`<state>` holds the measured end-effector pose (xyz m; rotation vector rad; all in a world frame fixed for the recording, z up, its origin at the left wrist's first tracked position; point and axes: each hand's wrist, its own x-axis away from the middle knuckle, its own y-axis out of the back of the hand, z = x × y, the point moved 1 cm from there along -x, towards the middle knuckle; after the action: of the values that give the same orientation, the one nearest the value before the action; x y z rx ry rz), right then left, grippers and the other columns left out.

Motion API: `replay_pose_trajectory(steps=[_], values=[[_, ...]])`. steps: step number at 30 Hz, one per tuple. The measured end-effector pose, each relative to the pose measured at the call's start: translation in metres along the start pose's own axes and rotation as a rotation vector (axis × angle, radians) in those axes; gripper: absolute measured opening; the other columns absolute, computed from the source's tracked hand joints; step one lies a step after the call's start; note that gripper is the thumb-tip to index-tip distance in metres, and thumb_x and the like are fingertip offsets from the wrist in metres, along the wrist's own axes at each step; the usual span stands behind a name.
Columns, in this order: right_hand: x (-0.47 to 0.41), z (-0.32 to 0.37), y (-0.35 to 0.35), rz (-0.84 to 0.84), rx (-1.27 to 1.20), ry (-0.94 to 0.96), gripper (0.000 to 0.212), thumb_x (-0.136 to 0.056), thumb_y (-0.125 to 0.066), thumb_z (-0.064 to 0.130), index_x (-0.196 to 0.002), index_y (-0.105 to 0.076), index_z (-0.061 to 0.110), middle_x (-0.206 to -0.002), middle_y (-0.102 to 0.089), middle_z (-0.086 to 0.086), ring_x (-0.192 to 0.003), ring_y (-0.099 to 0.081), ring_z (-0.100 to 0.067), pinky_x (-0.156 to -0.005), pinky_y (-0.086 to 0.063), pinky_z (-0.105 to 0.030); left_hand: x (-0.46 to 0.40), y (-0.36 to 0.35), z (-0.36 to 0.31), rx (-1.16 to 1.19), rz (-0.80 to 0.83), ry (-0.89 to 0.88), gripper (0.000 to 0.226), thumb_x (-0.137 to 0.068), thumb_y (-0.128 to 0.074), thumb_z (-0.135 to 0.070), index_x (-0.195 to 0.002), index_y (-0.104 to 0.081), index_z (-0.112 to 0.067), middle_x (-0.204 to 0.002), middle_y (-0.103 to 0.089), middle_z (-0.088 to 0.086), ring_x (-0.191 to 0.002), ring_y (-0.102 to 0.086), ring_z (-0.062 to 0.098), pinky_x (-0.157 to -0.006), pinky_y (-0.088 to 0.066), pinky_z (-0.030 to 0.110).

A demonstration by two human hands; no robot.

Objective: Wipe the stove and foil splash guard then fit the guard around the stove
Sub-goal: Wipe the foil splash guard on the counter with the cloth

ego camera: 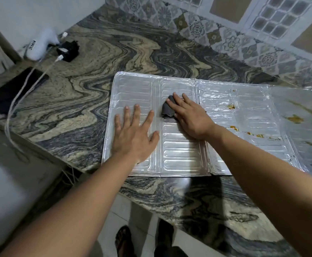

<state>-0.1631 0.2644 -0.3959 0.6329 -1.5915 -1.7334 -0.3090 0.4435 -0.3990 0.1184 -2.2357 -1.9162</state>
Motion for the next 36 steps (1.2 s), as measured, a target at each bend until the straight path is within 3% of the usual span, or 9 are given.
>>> replay_pose_trajectory(steps=[6, 17, 36], values=[[-0.042, -0.028, 0.014, 0.012, 0.013, -0.007, 0.064, -0.095, -0.015, 0.045, -0.154, -0.026, 0.021, -0.160, -0.022, -0.014, -0.145, -0.022, -0.042, -0.117, -0.023, -0.050, -0.001, 0.001, -0.002, 0.002, 0.024, 0.048, 0.084, -0.082, -0.004, -0.085, -0.154, 0.008, -0.044, -0.165, 0.019, 0.003, -0.149, 0.023, 0.030, -0.120, 0.008, 0.054], [-0.052, -0.038, 0.022, -0.030, -0.022, 0.010, 0.059, -0.097, -0.025, 0.035, -0.154, -0.025, 0.018, -0.161, -0.020, -0.015, -0.145, -0.020, -0.044, -0.120, -0.017, -0.046, -0.004, 0.002, -0.007, -0.027, 0.039, 0.125, 0.091, -0.073, -0.006, -0.093, -0.152, 0.009, -0.050, -0.165, 0.019, -0.001, -0.150, 0.021, 0.027, -0.121, 0.005, 0.054], [0.095, -0.001, 0.002, -0.011, -0.081, -0.048, 0.059, -0.098, -0.019, 0.047, -0.153, -0.029, 0.027, -0.161, -0.024, -0.006, -0.145, -0.023, -0.039, -0.115, -0.025, -0.048, -0.004, 0.002, -0.007, -0.019, 0.044, 0.116, 0.092, -0.073, -0.007, -0.092, -0.152, 0.007, -0.049, -0.166, 0.014, 0.001, -0.152, 0.016, 0.029, -0.120, 0.005, 0.055]])
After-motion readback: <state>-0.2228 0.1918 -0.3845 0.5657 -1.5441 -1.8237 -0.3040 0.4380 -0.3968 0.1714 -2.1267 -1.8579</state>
